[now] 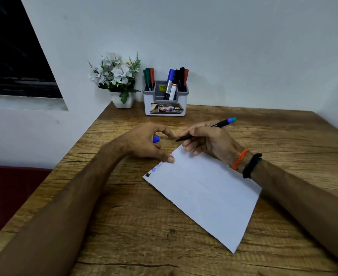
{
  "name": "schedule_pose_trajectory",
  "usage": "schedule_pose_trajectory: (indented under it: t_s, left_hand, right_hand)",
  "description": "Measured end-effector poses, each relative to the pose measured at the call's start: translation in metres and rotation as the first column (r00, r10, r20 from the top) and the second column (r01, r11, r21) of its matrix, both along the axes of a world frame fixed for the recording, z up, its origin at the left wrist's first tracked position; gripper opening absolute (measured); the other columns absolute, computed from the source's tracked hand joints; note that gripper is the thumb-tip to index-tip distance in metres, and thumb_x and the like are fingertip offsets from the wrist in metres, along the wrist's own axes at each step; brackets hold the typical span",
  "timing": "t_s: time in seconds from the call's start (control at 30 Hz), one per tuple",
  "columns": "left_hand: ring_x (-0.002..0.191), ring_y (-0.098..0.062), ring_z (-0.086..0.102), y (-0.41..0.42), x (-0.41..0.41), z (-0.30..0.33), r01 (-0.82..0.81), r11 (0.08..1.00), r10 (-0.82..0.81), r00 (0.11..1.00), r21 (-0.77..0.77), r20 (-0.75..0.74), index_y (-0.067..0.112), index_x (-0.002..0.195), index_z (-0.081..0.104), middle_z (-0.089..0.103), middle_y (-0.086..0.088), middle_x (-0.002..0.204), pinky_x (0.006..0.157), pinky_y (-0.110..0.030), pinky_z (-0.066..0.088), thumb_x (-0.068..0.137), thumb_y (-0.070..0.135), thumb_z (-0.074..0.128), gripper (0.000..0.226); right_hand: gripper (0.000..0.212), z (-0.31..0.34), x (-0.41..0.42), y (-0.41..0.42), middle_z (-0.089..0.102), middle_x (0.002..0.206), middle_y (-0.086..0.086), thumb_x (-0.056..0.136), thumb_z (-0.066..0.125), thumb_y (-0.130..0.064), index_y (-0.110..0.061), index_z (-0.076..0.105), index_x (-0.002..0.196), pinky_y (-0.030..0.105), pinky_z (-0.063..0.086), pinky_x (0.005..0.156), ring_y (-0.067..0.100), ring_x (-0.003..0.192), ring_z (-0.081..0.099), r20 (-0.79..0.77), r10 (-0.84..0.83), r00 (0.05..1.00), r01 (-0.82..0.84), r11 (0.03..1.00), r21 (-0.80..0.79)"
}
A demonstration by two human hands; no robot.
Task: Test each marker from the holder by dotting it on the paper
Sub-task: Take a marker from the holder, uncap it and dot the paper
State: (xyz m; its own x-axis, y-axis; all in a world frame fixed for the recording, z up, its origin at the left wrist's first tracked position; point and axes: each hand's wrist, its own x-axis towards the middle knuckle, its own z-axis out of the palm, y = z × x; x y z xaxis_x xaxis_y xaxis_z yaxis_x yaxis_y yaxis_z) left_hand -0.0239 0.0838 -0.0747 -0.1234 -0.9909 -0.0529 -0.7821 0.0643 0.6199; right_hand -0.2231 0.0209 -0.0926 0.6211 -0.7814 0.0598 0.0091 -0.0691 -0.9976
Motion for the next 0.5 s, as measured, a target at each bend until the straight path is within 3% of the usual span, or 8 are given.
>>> schedule_pose_trajectory:
  t_s: [0.07, 0.17, 0.27, 0.33, 0.4, 0.5]
  left_hand:
    - [0.041, 0.011, 0.048, -0.001, 0.000, 0.000, 0.003, 1.000, -0.003, 1.000, 0.001, 0.029, 0.028, 0.120, 0.060, 0.058, -0.004, 0.092, 0.052, -0.011, 0.034, 0.064, 0.036, 0.086, 0.063]
    - [0.040, 0.011, 0.048, -0.002, -0.003, 0.000, 0.021, 1.000, -0.021, 0.999, 0.003, 0.029, 0.025, 0.122, 0.059, 0.049, 0.006, 0.107, 0.056, -0.015, 0.035, 0.064, 0.034, 0.086, 0.064]
    - [0.041, 0.011, 0.048, -0.003, -0.003, 0.000, 0.025, 1.000, -0.025, 0.999, 0.012, 0.031, 0.024, 0.122, 0.059, 0.047, 0.007, 0.107, 0.061, -0.019, 0.036, 0.065, 0.034, 0.085, 0.064]
    - [0.042, 0.011, 0.048, -0.004, -0.002, -0.001, 0.014, 1.000, -0.015, 0.999, 0.019, 0.051, 0.025, 0.121, 0.059, 0.056, 0.005, 0.087, 0.062, -0.020, 0.037, 0.067, 0.037, 0.084, 0.061]
    - [0.043, 0.008, 0.048, -0.006, -0.002, -0.003, -0.002, 1.000, 0.000, 0.996, 0.019, 0.084, 0.027, 0.121, 0.059, 0.049, 0.012, 0.062, 0.064, -0.022, 0.038, 0.068, 0.041, 0.082, 0.059]
    - [0.041, 0.009, 0.047, -0.007, -0.003, -0.004, 0.010, 1.000, -0.011, 0.996, 0.011, 0.089, 0.026, 0.121, 0.059, 0.053, 0.015, 0.067, 0.059, -0.021, 0.033, 0.070, 0.040, 0.081, 0.057]
  right_hand:
    - [0.018, -0.004, 0.000, 0.003, 0.070, 0.072, 0.018, 0.094, 0.055, 0.001, 0.004, 0.071, 0.088, 0.025, 0.056, 0.050, 0.019, 0.056, 0.068, -0.026, -0.022, 0.999, 0.022, 0.999, -0.031]
    - [0.011, -0.008, 0.002, 0.005, 0.071, 0.076, 0.022, 0.089, 0.064, 0.002, 0.010, 0.071, 0.093, 0.027, 0.060, 0.056, 0.022, 0.059, 0.069, -0.081, -0.054, 0.995, 0.048, 0.996, -0.076]
    - [0.010, -0.011, 0.004, 0.005, 0.072, 0.074, 0.020, 0.088, 0.063, 0.005, 0.009, 0.071, 0.093, 0.027, 0.060, 0.056, 0.023, 0.058, 0.069, -0.098, -0.102, 0.990, 0.093, 0.992, -0.088]
    - [0.010, -0.014, 0.005, 0.005, 0.073, 0.072, 0.018, 0.088, 0.063, 0.004, 0.006, 0.073, 0.091, 0.027, 0.058, 0.054, 0.021, 0.056, 0.069, -0.115, -0.124, 0.986, 0.111, 0.987, -0.114]
    - [0.011, -0.017, 0.006, 0.005, 0.073, 0.071, 0.018, 0.087, 0.063, 0.003, 0.004, 0.073, 0.089, 0.026, 0.056, 0.053, 0.019, 0.054, 0.068, -0.125, -0.148, 0.981, 0.129, 0.981, -0.148]
    - [0.010, -0.020, 0.006, 0.005, 0.073, 0.071, 0.018, 0.087, 0.063, 0.002, 0.003, 0.072, 0.088, 0.026, 0.054, 0.050, 0.020, 0.053, 0.068, -0.124, -0.164, 0.979, 0.140, 0.974, -0.180]
